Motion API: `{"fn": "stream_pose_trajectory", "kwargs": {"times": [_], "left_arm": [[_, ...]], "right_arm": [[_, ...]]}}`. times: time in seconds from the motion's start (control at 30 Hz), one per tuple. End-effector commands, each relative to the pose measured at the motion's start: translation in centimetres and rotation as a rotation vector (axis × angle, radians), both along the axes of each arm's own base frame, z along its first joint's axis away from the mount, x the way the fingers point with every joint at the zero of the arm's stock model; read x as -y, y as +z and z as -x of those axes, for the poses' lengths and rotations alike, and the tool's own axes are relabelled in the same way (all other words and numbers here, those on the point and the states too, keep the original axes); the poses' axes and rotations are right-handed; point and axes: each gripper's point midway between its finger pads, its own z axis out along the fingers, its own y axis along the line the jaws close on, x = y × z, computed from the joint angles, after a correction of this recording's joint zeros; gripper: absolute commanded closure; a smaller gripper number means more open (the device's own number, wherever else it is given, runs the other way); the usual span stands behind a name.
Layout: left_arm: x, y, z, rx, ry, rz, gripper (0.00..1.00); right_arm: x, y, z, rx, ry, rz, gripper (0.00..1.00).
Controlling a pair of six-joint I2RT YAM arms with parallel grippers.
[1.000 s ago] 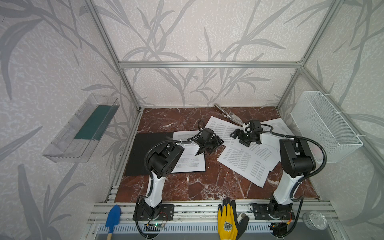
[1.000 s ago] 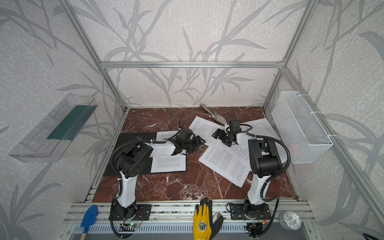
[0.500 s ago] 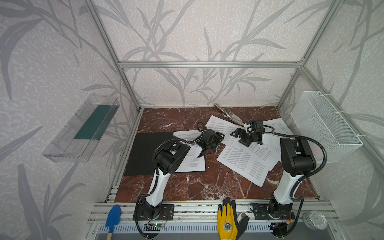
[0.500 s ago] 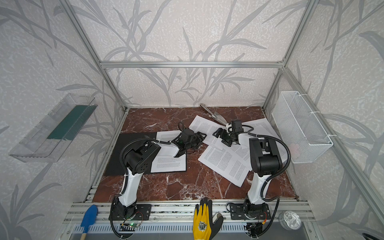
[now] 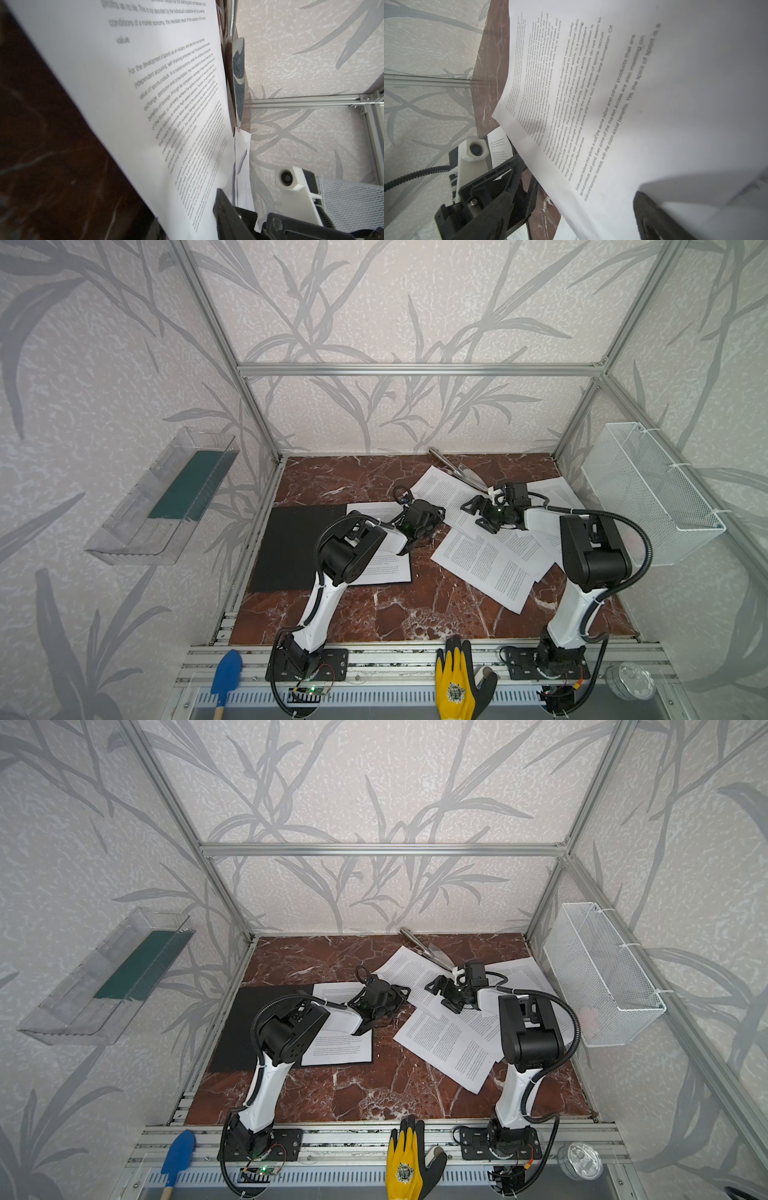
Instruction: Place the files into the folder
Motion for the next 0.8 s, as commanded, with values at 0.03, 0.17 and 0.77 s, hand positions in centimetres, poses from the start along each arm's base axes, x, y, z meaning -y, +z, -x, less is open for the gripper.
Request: {"fn": "stream_pose_trajectory", "kwargs": {"times": [0.03,0.17,0.77], "left_arm": [[0.9,1.2,-1.1,0.04,0.0,0.004,0.8],[1.5,3.4,-1.8,0.086,-0.02,-0.004,0.95],[1.6,18.4,2.7,0.297,-0.258,-0.185,1.0]], "right_arm": [[0.7,-1.0,1.4,-0.059,-0.022,0.012,0.08],[1.4,0.7,1.6,-0.027,-0.031,0.028,0.08],[4.9,9.4,3.2,0.2,-0.092,0.253,0.05]]}}
